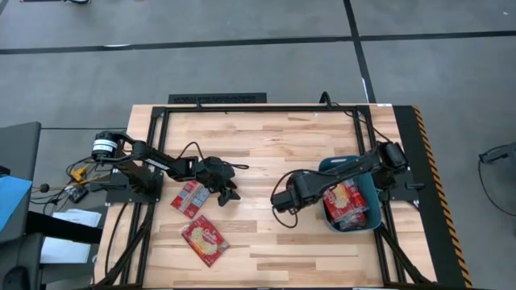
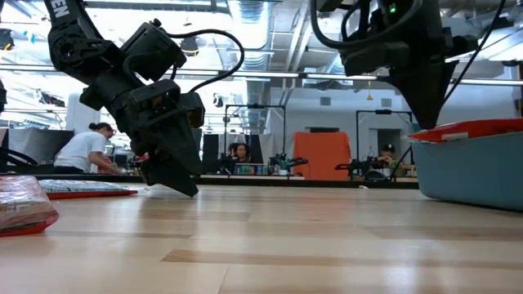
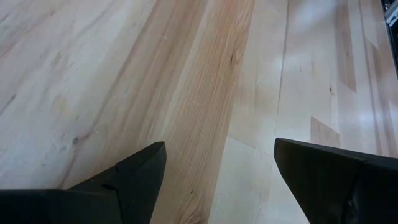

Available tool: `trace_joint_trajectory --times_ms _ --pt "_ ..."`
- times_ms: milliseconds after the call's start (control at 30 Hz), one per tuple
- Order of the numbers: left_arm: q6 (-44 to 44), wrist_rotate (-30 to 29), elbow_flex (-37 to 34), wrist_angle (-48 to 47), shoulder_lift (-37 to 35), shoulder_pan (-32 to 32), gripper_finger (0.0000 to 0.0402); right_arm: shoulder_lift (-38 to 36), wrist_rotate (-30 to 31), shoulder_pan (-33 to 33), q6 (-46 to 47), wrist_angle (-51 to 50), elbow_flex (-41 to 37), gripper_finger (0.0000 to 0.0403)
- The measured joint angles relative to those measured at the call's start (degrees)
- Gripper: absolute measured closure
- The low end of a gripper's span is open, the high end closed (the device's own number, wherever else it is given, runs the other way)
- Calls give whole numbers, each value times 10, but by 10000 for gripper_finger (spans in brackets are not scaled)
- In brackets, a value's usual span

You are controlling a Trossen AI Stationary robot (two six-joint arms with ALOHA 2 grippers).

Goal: Sort popcorn bags into baskets
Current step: Adjust the popcorn bag in the center

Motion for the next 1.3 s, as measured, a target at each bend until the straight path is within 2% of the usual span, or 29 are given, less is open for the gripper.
trace_joint_trajectory --times_ms 200,333,400,533,600,733,800,900,1133,1300 --pt "0 0 0 0 0 0 111 -13 27 -2 -37 -11 11 396" --pt "0 0 0 -1 0 0 111 -82 71 -2 -34 -76 19 394" --pt "0 0 0 -1 0 0 111 -135 98 -6 -31 -71 7 397" --pt "-1 0 0 -1 0 0 111 -264 155 -10 8 -33 -67 396" --pt "-1 0 0 -1 0 0 111 -320 149 -10 49 -6 -125 397" --pt "0 -4 0 0 0 0 111 -388 119 -2 57 173 -217 398" --pt "2 -11 0 -1 0 0 111 -381 118 1 29 259 -234 398" --pt "4 -17 0 0 0 1 111 -327 96 2 9 293 -235 398" --pt "3 -17 0 -2 0 1 111 -202 13 2 -28 280 -194 398" --pt "2 -21 0 -3 0 1 111 -162 6 -2 -30 182 -155 398"
